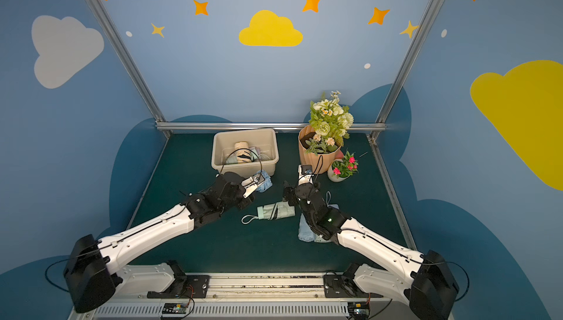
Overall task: Put the umbrella into the storage box
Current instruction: Pick up the umbrella from the center of the board, then place the umbrella in the storage box.
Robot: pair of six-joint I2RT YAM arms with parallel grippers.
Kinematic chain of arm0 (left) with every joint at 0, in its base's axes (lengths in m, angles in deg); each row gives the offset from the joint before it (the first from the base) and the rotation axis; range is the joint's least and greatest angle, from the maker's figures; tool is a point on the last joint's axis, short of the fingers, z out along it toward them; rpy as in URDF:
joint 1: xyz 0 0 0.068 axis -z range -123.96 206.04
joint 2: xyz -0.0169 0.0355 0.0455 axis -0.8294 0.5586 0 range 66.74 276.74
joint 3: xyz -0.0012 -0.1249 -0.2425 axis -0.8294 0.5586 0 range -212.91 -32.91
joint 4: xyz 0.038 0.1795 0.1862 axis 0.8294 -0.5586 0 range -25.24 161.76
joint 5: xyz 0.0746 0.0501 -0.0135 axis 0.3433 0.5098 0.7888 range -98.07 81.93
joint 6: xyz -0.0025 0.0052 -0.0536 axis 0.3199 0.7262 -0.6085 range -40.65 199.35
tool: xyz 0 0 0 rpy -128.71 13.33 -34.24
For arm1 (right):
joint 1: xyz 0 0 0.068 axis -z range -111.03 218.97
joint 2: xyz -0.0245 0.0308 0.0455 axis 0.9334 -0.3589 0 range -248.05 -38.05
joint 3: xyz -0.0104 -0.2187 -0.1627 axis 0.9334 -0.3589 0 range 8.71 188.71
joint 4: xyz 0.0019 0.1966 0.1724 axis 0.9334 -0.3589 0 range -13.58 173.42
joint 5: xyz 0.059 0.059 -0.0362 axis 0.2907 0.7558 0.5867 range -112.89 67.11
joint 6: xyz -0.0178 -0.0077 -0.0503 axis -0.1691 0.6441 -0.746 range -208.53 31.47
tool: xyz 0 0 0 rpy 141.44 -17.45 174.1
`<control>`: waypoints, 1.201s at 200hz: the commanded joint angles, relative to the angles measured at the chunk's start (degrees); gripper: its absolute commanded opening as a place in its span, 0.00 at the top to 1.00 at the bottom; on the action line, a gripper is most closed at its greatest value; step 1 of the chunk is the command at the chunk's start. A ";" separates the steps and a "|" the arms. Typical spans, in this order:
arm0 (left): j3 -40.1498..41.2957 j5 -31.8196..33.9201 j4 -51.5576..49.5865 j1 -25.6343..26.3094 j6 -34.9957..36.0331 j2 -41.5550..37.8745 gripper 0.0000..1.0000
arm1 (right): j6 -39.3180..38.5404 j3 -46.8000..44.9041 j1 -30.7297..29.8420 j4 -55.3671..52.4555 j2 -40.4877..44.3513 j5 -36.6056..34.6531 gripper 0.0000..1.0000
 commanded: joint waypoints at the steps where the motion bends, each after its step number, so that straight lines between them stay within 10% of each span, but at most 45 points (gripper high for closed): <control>1: -1.82 -9.30 0.29 -2.72 5.69 -4.54 0.97 | -0.16 1.64 0.45 1.97 -0.47 0.62 0.10; 107: -13.46 -21.99 -2.29 -23.44 20.62 -5.68 0.97 | 0.77 1.32 0.80 1.37 0.40 0.80 0.09; 240: -35.14 -20.97 -5.98 -24.85 38.40 24.32 0.97 | 1.57 -1.58 1.20 2.06 3.39 0.00 0.09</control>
